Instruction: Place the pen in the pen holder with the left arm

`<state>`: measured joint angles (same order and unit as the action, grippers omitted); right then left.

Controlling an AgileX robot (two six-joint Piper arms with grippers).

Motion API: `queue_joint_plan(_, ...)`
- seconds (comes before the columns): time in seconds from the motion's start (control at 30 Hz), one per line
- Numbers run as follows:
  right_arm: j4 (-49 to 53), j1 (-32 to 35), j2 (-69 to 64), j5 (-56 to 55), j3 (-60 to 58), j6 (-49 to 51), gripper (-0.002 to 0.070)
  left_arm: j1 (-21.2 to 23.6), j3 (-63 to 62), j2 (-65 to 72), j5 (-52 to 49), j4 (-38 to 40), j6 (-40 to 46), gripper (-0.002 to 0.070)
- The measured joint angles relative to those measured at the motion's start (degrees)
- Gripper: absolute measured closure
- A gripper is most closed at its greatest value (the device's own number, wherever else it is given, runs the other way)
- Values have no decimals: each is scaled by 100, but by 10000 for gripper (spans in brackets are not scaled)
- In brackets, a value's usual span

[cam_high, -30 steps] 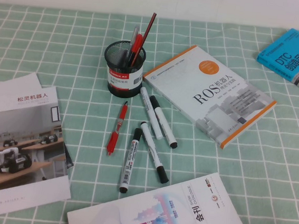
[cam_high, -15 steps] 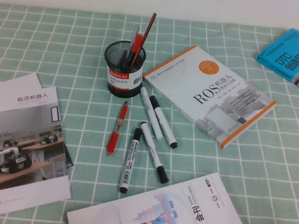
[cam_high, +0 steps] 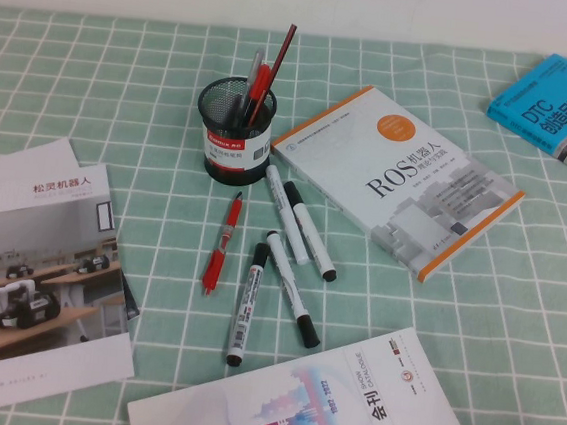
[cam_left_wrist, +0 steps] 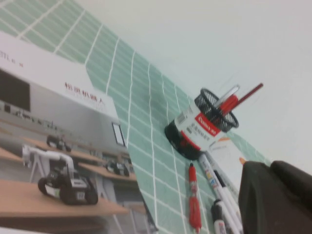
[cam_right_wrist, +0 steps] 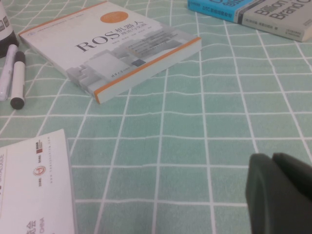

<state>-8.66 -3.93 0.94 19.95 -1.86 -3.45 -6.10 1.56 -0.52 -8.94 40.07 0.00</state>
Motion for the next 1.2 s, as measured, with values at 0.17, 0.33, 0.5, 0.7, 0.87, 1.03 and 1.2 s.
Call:
queue_joint_plan(0.17,0,0,0,0,0,0,698,0,0,0,19,22,0,676)
queue_joint_plan(0.33,0,0,0,0,0,0,698,0,-573,374,-553,-35,297,676)
queue_joint_plan(0.5,0,0,0,0,0,0,698,0,-1781,1679,-1287,-87,564,676)
queue_joint_plan(0.7,0,0,0,0,0,0,698,0,-3236,3388,-2458,-135,1361,676)
queue_joint_plan(0.87,0,0,0,0,0,0,698,0,-4363,4862,-3346,-147,1641,676)
queue_joint_plan(1.03,0,0,0,0,0,0,698,-37,-5108,6248,-3737,-283,1681,676)
queue_joint_plan(1.2,0,0,0,0,0,0,698,-659,-5819,7294,-3759,-1097,1268,676)
